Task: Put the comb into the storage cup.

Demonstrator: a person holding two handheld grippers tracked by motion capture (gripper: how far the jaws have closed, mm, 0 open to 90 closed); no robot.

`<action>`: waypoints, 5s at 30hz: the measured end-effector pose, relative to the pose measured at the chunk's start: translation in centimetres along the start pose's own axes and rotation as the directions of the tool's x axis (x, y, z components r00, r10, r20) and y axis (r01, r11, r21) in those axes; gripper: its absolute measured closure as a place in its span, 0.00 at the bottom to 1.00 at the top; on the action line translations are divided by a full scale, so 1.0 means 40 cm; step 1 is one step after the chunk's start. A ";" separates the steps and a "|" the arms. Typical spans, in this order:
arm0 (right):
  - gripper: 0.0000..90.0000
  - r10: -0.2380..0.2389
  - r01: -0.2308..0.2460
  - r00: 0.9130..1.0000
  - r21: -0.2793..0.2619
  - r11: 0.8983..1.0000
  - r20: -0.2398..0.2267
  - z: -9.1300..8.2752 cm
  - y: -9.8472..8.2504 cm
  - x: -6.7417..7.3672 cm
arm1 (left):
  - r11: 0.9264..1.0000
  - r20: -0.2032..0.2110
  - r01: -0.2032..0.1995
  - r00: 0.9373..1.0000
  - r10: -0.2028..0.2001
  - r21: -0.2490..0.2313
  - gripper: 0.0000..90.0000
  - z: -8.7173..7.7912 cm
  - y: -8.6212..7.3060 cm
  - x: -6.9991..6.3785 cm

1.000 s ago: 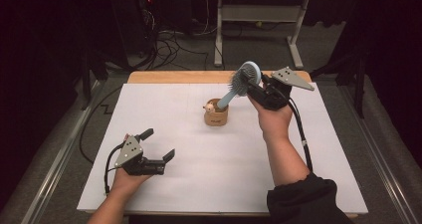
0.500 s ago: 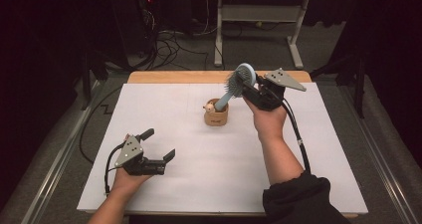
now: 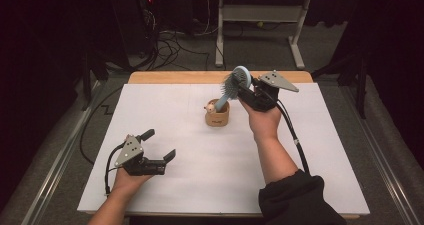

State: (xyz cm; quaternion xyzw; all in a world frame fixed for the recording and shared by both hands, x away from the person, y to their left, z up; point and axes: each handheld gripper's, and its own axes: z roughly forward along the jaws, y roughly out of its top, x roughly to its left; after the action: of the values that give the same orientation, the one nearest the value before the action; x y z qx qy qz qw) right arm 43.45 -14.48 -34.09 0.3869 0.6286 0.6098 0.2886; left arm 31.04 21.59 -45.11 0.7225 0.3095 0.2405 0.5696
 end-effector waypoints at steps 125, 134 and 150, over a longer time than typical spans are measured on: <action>0.18 0.073 -0.089 0.993 0.182 0.979 0.091 0.061 -0.072 -0.060 | 1.000 0.014 0.012 1.000 -0.012 0.008 0.01 -0.001 -0.002 0.007; 0.07 0.095 -0.106 0.993 0.183 0.977 0.068 0.059 -0.071 -0.067 | 1.000 0.015 0.013 1.000 -0.013 0.009 0.01 0.000 -0.003 0.006; 0.01 0.063 -0.076 0.995 0.191 0.979 0.072 0.024 -0.072 -0.086 | 1.000 0.014 0.007 1.000 -0.007 0.018 0.01 0.006 -0.004 0.003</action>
State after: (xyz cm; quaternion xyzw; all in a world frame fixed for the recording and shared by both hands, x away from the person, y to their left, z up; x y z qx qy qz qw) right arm 45.69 -16.70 -37.41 0.4548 0.6612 0.5424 0.2484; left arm 31.27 21.55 -45.33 0.7282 0.3104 0.2306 0.5659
